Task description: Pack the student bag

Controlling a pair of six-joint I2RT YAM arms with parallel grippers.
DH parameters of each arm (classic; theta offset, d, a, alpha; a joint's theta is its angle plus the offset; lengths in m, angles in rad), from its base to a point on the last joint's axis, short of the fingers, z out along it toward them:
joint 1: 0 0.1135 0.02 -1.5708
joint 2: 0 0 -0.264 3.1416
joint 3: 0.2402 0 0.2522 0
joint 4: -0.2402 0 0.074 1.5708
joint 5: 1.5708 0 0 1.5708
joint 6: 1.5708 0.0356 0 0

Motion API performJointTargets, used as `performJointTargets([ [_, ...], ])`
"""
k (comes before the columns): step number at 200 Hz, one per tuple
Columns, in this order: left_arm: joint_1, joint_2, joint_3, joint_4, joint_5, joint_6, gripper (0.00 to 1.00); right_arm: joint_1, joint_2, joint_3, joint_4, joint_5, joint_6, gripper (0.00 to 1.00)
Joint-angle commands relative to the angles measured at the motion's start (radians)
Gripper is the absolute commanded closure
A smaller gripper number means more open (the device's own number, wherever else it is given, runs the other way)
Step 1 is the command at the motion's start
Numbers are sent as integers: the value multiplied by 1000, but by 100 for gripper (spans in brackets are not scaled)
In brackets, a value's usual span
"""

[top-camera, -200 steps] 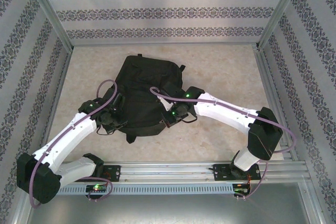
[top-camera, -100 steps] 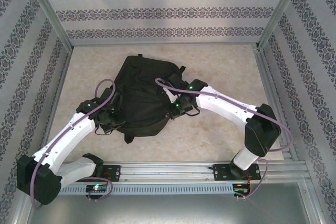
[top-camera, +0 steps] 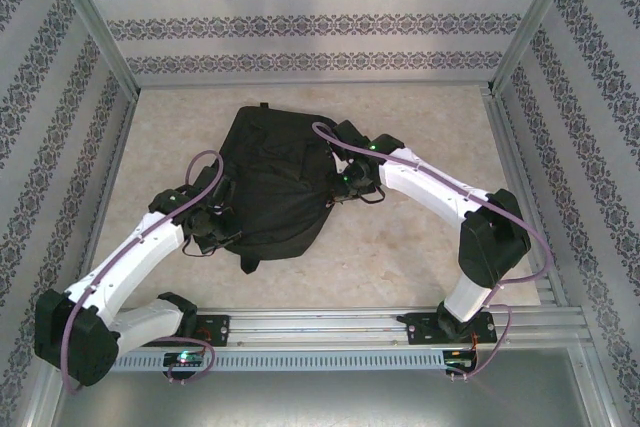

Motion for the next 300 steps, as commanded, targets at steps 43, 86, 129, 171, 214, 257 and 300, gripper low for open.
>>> performJointTargets([
  [43,-66,90,13,83,49,40,100,-58,6,4,46,39,37,100],
  [86,-160,144,44,143,106,85,100,-61,-116,-53,62,83,32,70],
  [129,-214,76,62,131,82,175,61,-63,-335,-143,95,150,-6,2],
  [171,-172,-94,78,207,50,297,0,-76,-578,-274,198,274,-53,2],
  [214,32,-320,-135,487,-490,537,0,-138,-769,-583,564,501,-167,2],
  [257,173,-313,-356,835,-691,789,0,-262,-703,-701,715,577,-340,2],
  [300,307,-150,-668,1489,-428,774,0,-439,-764,-1084,1176,378,-505,2],
])
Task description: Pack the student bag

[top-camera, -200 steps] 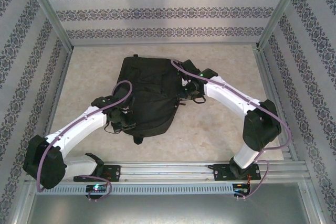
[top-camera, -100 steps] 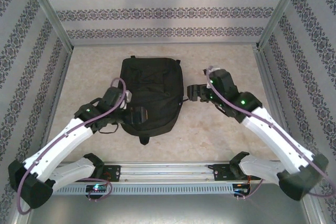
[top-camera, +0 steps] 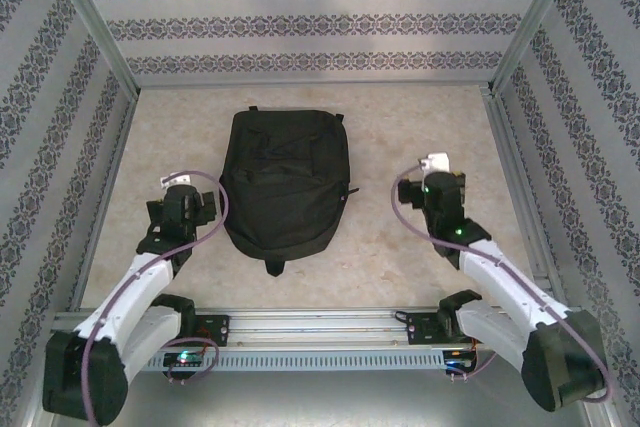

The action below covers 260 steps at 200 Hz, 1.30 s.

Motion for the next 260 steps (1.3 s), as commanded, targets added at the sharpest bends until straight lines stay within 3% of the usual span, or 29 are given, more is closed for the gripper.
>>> performJointTargets([
  [1,40,61,-190,582,109,71,0,-88,-5,-108,238,-81,-101,2],
  [14,49,101,-244,774,178,103,0,-143,29,-157,302,-190,-122,2],
  [25,51,212,-253,928,146,102,0,-178,53,-184,373,-218,-122,2],
  [38,50,326,-236,1043,141,116,0,-232,99,-201,498,-335,-119,2],
  [55,60,471,-190,1138,162,125,0,-253,192,-209,673,-299,-34,2],
  [80,87,753,-138,1366,227,145,0,-264,371,-178,857,-365,-14,2],
  [97,95,658,-88,1102,207,104,0,-279,498,-174,973,-395,-8,2],
  [113,110,708,-70,1159,245,116,0,-299,622,-184,1149,-384,34,2],
  [124,127,678,-56,1076,258,87,0,-310,605,-141,1033,-364,55,2],
  [137,126,697,-60,1124,250,93,0,-311,572,-81,874,-325,65,2],
  [153,126,688,-58,1103,251,89,0,-303,601,-93,947,-310,64,2],
  [172,126,688,-88,1152,230,77,0,-298,587,-86,909,-302,59,2],
  [200,131,737,-217,1443,281,88,0,-292,584,-104,940,-274,56,2],
  [260,131,731,-221,1443,285,92,0,-292,581,-118,958,-259,57,2],
])
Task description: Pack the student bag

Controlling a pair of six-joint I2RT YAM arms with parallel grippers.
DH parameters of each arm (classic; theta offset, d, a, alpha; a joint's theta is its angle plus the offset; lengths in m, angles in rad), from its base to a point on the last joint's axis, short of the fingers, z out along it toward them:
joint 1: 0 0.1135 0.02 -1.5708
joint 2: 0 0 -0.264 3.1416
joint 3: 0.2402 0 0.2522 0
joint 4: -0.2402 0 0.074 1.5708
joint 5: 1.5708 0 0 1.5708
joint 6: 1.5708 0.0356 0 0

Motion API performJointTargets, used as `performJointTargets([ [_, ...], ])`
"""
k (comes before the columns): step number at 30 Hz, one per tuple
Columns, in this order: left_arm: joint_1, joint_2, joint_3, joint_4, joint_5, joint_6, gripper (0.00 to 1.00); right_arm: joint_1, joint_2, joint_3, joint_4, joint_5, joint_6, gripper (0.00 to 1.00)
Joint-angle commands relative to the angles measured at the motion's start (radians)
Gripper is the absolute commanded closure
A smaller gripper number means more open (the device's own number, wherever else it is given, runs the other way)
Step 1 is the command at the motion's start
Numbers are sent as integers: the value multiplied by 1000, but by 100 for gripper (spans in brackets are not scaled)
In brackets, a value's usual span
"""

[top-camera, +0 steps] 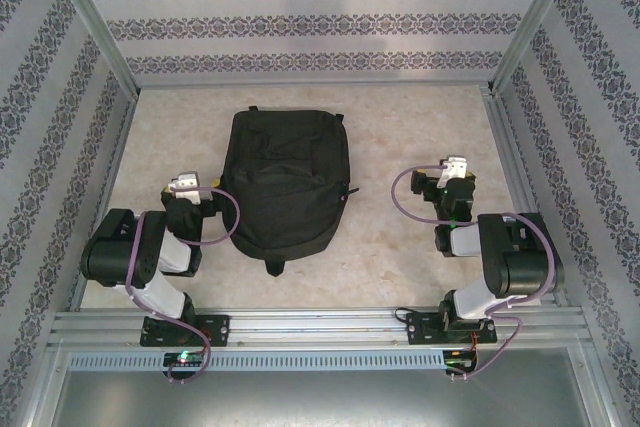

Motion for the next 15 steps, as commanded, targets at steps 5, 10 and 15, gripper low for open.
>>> performJointTargets([
  [5,8,9,-5,106,47,8,0,12,-16,14,16,14,15,2],
  [10,9,21,9,106,53,13,0,13,-17,15,14,13,13,2],
  [15,12,9,-5,107,18,-6,0,13,-15,15,14,16,12,2],
])
